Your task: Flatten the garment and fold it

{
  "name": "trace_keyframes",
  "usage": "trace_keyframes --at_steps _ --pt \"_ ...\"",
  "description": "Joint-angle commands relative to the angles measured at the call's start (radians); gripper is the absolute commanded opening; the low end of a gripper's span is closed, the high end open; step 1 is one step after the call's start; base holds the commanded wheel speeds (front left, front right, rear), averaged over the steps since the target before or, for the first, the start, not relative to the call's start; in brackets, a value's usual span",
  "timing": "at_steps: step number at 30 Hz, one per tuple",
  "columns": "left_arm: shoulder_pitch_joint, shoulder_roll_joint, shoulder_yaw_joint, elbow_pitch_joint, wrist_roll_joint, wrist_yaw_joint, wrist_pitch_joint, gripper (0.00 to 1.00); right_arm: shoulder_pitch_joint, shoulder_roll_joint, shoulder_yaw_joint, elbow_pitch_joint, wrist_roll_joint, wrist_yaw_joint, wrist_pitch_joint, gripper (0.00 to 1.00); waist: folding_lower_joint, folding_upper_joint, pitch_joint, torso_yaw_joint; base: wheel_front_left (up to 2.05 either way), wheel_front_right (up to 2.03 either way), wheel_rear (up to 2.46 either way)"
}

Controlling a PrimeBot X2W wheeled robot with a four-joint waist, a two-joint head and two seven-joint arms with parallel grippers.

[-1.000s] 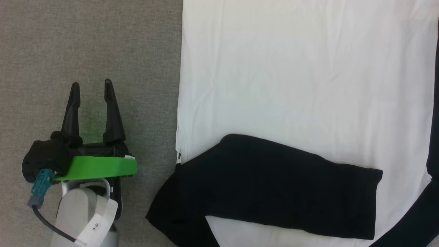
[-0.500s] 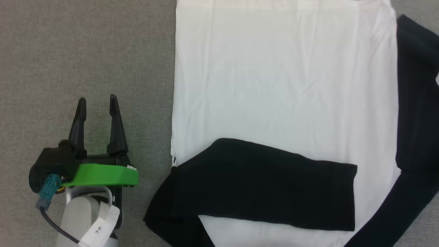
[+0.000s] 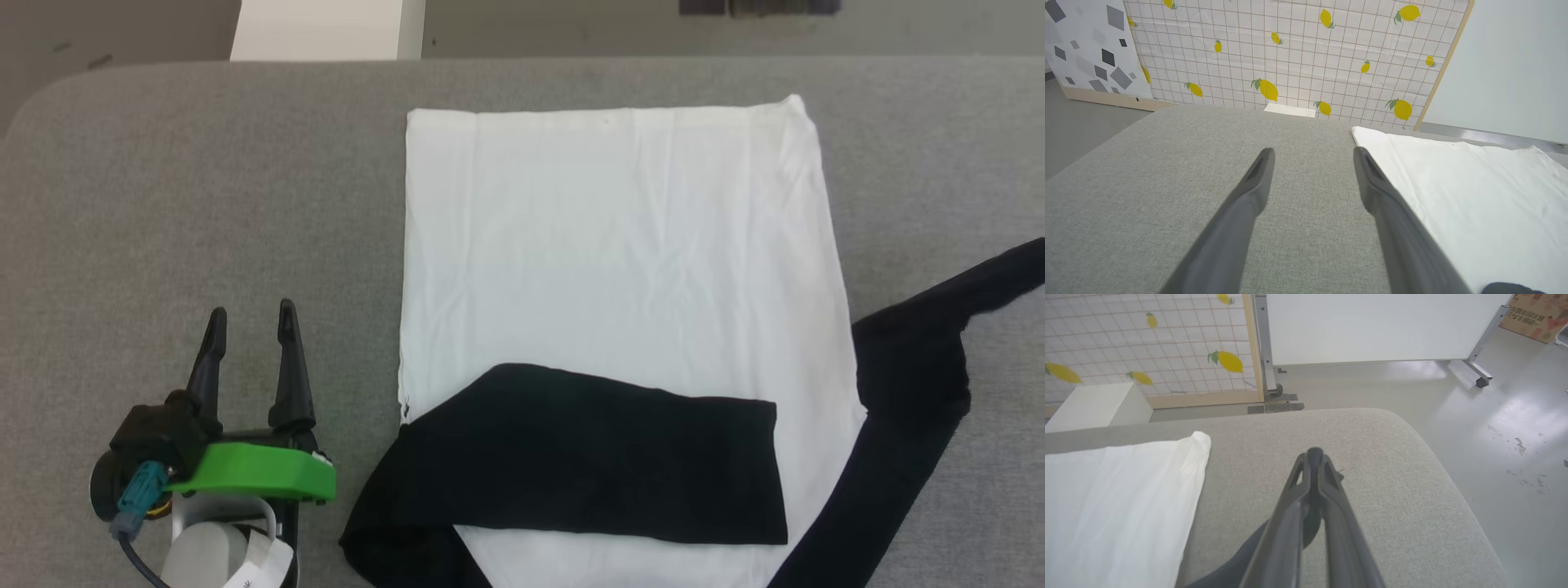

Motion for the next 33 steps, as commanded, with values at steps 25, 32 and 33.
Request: trace_keyframes --at_steps 25,32,33 --pt "0.029 -0.007 -0.019 0.024 -0.024 -0.011 -0.005 1.00 0.138 -0.031 0.890 -0.314 0.019 -0.002 0.174 0.00 0.0001 0.0085 -0.100 0.041 0.00 0.00 0.00" --pt "0.021 -0.008 -0.024 0.023 -0.032 -0.007 -0.005 1.00 0.115 0.011 1.067 -0.118 0.019 -0.002 0.107 0.00 0.0001 0.0085 -0.085 0.051 0.00 0.00 0.00" --pt "0.021 -0.008 -0.022 0.022 -0.032 -0.006 -0.005 1.00 0.112 0.019 1.079 -0.091 0.018 -0.002 0.096 0.00 0.0001 0.0085 -0.084 0.050 0.00 0.00 0.00"
